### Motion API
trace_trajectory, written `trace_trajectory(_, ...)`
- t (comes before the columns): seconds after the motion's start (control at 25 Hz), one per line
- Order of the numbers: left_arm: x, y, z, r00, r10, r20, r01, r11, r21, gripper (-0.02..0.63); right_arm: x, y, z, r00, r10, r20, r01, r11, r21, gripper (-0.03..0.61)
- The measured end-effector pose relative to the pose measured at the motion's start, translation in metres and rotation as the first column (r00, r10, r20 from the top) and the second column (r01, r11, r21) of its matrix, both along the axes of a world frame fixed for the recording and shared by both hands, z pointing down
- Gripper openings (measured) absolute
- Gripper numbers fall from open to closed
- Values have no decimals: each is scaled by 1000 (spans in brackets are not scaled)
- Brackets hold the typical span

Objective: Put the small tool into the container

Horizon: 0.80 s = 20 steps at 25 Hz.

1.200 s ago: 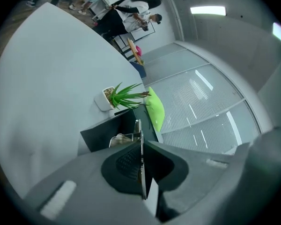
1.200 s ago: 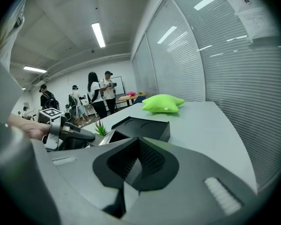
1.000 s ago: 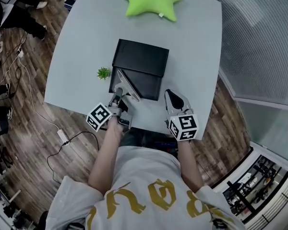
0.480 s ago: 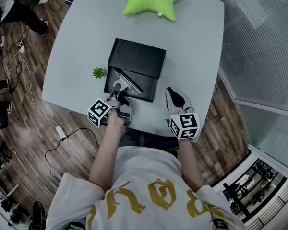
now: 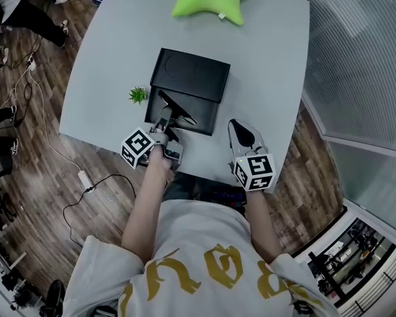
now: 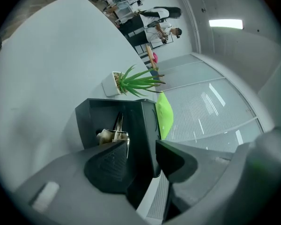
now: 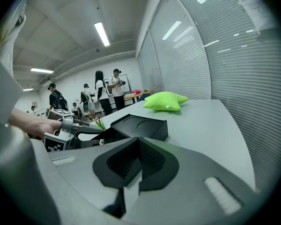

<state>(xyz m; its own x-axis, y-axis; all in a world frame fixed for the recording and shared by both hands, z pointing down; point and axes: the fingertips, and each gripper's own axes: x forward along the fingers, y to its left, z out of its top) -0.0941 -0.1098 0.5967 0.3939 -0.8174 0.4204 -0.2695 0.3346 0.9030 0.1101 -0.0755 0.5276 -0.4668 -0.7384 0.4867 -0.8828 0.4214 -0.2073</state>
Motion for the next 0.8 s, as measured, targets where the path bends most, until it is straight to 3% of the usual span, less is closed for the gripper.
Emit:
trace_trajectory(0.16, 7, 4, -5, 995, 85, -45, -84, 996, 10, 189, -6, 5, -10, 1000, -2, -2, 2, 1000, 28, 23)
trace_trajectory(0.28, 9, 12, -4, 984, 179, 17, -179, 984, -9, 205, -13, 11, -16, 1000, 2, -6, -2, 999, 37, 23)
trace_trajectory(0.36, 12, 17, -5, 962, 263, 74, -262, 965, -19, 214, -16, 13, -20, 1000, 11, -9, -10, 999, 44, 23)
trace_trajectory(0.56, 17, 24, -17, 914, 387, 126, -394, 918, 37, 222, -23, 19, -34, 999, 46, -9, -45, 996, 78, 23)
trace_trajectory(0.8, 12, 31, -43, 822, 481, 305, -534, 837, 119, 222, -42, 27, -58, 997, 82, 5, -82, 986, 146, 23)
